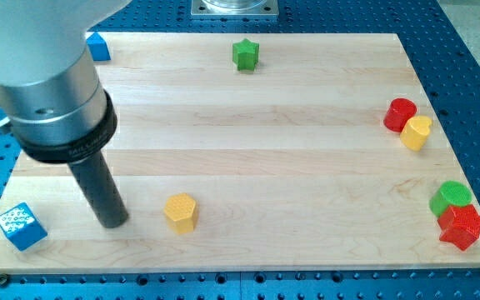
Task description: Move the hexagon diagonally to the green star
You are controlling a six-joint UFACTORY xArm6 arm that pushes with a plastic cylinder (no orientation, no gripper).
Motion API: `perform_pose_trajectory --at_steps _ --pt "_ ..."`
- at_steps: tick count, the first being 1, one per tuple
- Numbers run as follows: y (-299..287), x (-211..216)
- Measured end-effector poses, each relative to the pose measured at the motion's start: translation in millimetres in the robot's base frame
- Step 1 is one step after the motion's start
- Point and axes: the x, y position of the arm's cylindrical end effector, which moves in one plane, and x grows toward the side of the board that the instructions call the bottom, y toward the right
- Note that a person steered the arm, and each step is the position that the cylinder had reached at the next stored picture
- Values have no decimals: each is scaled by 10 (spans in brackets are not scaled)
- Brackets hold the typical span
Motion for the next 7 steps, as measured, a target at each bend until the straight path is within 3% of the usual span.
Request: perform_pose_trajectory --at_steps 4,7 --pt "2056 -173" --pt "1967 -484"
